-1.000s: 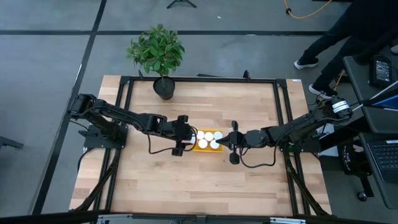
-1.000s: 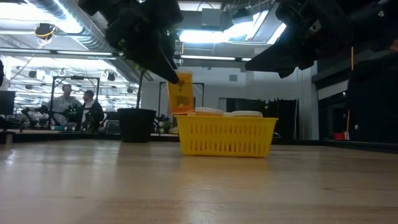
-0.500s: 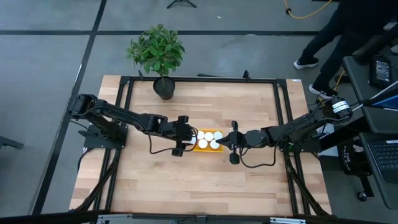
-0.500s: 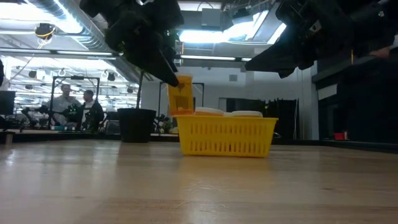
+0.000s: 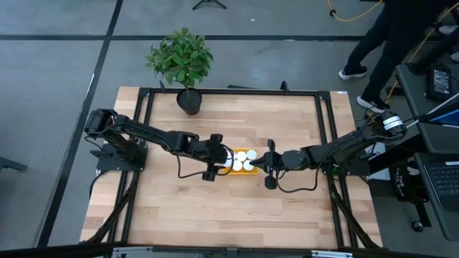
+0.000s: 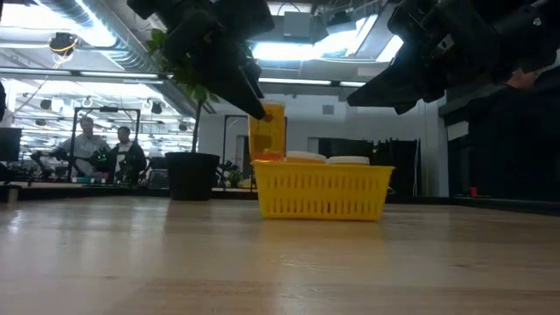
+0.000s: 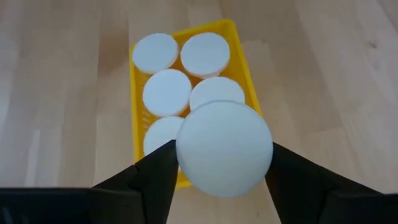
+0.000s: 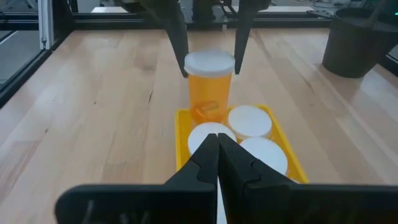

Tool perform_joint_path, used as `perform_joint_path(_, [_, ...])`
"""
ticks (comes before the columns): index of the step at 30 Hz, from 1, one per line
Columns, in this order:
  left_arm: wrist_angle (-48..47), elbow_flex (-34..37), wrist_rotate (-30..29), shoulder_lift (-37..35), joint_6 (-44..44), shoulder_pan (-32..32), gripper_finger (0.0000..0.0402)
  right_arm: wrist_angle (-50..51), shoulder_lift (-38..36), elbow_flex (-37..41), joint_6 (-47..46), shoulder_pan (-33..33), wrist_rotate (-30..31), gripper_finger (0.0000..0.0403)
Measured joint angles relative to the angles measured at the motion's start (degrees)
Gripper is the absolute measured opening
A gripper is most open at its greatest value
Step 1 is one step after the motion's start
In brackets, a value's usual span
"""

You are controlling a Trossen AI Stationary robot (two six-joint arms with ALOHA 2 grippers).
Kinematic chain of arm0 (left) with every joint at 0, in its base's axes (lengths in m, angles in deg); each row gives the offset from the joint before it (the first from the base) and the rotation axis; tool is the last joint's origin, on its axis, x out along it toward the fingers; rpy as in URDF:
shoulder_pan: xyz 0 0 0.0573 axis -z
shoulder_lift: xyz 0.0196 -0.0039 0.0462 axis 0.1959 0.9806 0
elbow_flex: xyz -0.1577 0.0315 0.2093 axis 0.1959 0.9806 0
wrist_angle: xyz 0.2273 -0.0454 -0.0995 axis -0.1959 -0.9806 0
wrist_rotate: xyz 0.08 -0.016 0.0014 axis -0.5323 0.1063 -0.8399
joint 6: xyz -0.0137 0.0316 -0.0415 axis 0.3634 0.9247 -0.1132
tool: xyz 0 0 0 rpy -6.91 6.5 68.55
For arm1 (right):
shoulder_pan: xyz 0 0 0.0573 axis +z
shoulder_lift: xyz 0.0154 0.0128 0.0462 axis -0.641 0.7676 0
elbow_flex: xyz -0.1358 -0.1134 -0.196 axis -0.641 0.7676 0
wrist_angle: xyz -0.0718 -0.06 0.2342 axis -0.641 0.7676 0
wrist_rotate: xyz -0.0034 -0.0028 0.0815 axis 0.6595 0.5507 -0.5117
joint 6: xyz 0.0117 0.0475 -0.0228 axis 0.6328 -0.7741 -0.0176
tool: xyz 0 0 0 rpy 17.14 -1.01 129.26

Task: Pick and place pill bottles into a basket
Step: Put the orange pill bottle into the yellow bin

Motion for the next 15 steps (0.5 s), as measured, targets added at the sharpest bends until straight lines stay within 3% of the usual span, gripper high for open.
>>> perform_joint_path(15, [2.46, 0.02, 0.15, 1.46, 1.96, -0.46, 0.0216, 0.18, 0.0, 0.0, 0.02, -0.01, -0.02, 0.0004])
